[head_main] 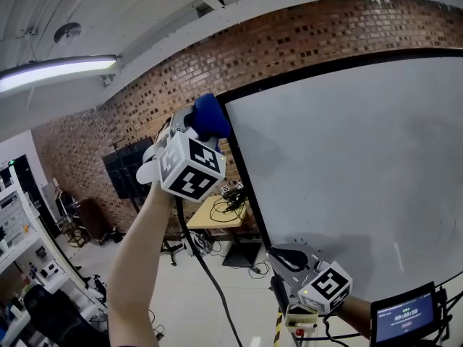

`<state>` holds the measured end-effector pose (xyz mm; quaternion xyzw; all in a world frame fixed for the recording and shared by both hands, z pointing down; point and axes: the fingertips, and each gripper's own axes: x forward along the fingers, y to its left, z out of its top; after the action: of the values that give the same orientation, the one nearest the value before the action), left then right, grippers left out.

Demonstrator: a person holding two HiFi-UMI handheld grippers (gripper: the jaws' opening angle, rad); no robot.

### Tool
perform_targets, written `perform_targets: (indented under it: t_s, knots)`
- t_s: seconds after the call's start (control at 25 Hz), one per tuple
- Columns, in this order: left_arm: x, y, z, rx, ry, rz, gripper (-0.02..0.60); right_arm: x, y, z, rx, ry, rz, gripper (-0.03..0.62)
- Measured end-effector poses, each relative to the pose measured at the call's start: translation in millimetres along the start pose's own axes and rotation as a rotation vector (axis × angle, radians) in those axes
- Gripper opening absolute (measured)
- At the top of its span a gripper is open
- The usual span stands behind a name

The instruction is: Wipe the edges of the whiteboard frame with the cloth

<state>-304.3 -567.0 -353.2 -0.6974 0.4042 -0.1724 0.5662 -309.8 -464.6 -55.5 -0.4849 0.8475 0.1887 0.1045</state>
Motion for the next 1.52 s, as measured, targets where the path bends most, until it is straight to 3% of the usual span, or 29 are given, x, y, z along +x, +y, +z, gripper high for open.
perform_targets:
  t_s: [0.16, 0.4, 0.76, 1.08, 1.28, 1.4, 1.52]
  knots:
    - [-0.7, 16.1, 3.4, 0.063, 0.002, 0.041, 0.166, -2.5, -3.4, -2.6, 0.008, -0.008, 0.008, 0.026]
    - [-4.6, 54.0, 38.2, 0.012, -0.081, 0.114, 0.16, -6.4, -7.5, -2.2, 0.026, -0.005, 0.016, 0.026]
    - [6.5, 58.6, 82.7, -0.052, -0.151, 0.04, 0.158, -16.8, -2.7, 12.6, 0.024, -0.009, 0.03, 0.026]
    - [-3.2, 57.0, 100.3, -0.104, -0.213, 0.049, 0.158, -43.5, -12.4, 12.6, 0.019, 0.022, -0.068, 0.026]
    - [-61.3, 54.2, 129.1, -0.115, -0.377, 0.142, 0.158, -66.3, -8.4, 27.9, -0.005, -0.007, -0.147, 0.026]
    - [-92.8, 5.9, 140.8, -0.223, -0.459, 0.061, 0.159, -94.6, -21.9, 26.4, 0.034, 0.03, -0.24, 0.026]
    - [-119.6, -76.1, 146.1, -0.396, -0.521, -0.122, 0.159, -118.6, -44.4, 14.2, 0.055, 0.054, -0.322, 0.025]
